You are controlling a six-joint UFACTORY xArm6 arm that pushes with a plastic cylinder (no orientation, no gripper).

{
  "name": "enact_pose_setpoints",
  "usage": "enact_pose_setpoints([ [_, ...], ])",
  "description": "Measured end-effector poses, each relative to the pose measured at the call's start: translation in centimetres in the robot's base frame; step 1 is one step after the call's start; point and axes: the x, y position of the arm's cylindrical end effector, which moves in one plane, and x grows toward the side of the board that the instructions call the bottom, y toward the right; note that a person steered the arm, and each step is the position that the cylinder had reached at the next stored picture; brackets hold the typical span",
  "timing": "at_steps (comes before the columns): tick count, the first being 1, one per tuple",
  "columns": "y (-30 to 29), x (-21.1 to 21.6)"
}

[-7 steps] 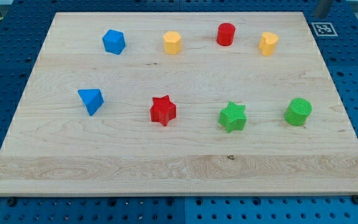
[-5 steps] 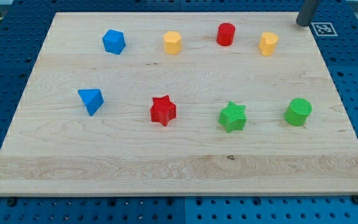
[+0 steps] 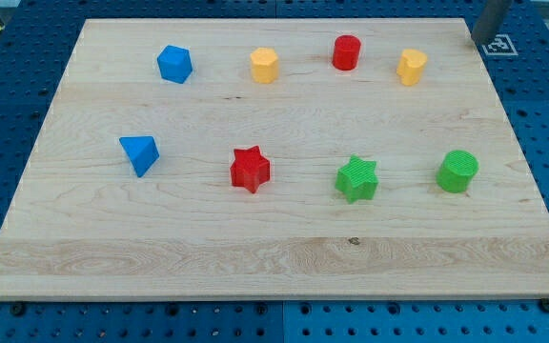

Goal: Move red circle a bit down

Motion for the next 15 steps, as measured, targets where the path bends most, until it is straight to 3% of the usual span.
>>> enact_pose_setpoints([
  [8,1.7,0.0],
  [12,2.3,-1.4],
  [14,1.2,-5.0],
  [15,1.1,-4.7],
])
